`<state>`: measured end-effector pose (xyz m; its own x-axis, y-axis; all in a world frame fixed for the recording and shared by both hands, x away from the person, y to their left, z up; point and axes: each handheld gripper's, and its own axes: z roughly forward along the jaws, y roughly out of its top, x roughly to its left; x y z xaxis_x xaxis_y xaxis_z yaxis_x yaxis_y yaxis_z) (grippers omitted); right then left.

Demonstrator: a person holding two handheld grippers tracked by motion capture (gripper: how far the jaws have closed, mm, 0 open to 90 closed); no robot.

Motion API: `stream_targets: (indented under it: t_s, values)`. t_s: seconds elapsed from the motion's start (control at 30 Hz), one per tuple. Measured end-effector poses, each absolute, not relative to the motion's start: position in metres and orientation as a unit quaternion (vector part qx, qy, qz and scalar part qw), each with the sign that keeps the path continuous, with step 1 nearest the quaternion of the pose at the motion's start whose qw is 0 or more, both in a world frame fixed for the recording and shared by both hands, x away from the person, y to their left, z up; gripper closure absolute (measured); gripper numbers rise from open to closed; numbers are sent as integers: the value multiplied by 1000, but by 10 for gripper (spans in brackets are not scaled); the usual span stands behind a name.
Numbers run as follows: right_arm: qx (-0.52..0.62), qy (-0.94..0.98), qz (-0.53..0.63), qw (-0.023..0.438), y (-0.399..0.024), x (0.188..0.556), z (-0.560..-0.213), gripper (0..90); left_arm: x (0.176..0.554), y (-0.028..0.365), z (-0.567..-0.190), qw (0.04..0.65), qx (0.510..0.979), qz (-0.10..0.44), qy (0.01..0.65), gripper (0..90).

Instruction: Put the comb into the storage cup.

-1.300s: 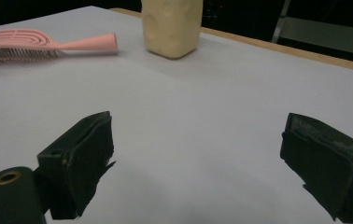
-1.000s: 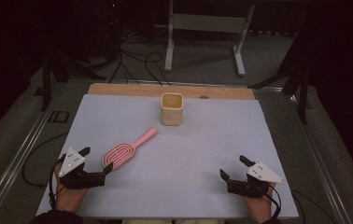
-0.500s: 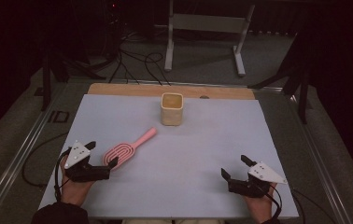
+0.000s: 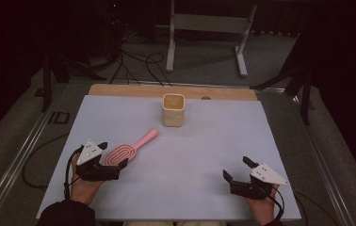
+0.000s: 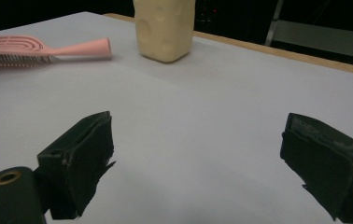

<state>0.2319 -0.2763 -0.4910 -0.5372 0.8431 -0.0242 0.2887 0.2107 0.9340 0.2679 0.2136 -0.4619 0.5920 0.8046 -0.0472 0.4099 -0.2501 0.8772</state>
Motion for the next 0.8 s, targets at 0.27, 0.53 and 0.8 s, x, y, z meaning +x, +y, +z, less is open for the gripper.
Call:
stream_targets:
  t_s: [0.27, 0.53, 0.8]
  values:
    - [389, 726, 492, 281, -276, 232, -491, 93, 268, 206, -463, 463, 767, 202, 395, 101]
    - [389, 727, 492, 280, -276, 232, -491, 93, 265, 203, -463, 457, 774, 192, 393, 369]
    - [389, 729, 491, 278, -276, 232, -492, 93, 263, 204, -470, 454, 788, 166, 382, 672]
